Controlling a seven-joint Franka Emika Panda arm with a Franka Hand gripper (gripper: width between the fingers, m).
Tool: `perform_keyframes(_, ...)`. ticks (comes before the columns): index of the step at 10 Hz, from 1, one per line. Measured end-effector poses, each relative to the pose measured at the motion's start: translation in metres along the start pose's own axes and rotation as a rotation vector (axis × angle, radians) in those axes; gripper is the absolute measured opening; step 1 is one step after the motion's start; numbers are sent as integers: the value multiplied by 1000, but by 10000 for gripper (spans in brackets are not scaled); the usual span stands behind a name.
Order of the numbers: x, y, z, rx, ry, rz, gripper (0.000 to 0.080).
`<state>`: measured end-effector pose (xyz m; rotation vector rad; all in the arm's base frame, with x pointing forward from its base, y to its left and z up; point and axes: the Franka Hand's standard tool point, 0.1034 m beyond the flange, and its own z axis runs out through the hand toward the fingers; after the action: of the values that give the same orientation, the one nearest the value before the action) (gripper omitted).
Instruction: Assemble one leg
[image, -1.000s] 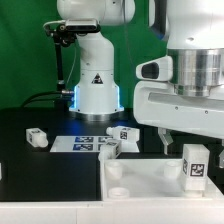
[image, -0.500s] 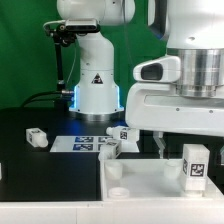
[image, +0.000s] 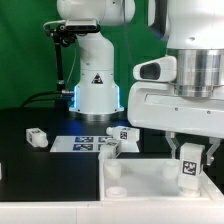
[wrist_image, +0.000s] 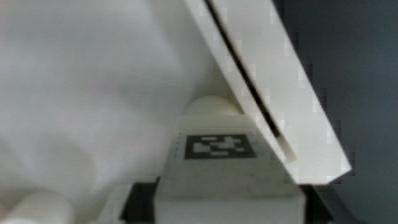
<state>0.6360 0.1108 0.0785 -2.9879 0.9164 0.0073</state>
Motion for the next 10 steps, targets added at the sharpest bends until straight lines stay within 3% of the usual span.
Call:
perform_keyframes(1,-3,-3,1,-22,15,58,287)
perform_keyframes(2,-2,-4,2,-19,18,213,287)
perform_keyframes(4,-3,-6,2,5,2,624,287)
perform_keyframes(7,0,-13,2,103,-16,1120,287)
perform_keyframes(9,0,-13,3,102,-14,1100,287)
perform_keyframes(10,0,-13,3,101,-14,1087,467)
